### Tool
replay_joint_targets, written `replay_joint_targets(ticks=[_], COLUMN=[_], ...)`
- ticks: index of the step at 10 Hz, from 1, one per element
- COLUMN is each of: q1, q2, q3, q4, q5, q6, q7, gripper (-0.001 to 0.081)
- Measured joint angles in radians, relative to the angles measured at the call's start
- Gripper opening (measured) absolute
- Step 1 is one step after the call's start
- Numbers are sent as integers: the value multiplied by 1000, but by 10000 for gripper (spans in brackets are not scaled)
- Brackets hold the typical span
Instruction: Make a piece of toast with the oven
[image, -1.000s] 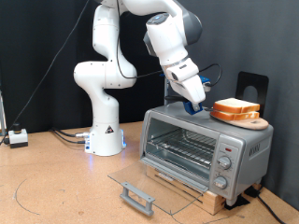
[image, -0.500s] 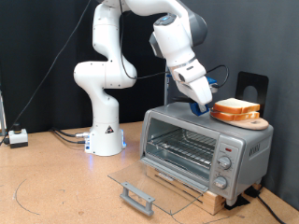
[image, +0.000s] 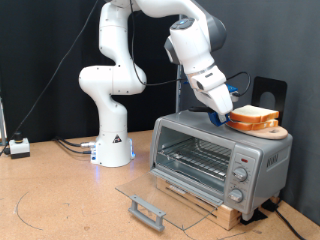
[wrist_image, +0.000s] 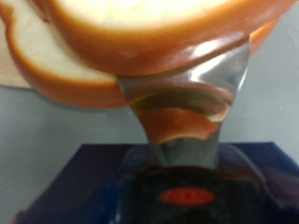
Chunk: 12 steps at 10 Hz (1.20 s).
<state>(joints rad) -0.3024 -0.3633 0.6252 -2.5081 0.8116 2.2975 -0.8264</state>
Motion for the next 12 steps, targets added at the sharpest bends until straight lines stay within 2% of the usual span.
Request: replay_joint_targets(ticks=[3,7,9,12], q1=[1,1,1,-4], q2=[19,19,12,-8], q3=[5,-36,-76,-124], q4=[2,-15,-17,-17], q5=[31,175,202,196], q6=[30,20,-28,-108], q7=[-17,-169,-208,-209], gripper=[396,396,396,396])
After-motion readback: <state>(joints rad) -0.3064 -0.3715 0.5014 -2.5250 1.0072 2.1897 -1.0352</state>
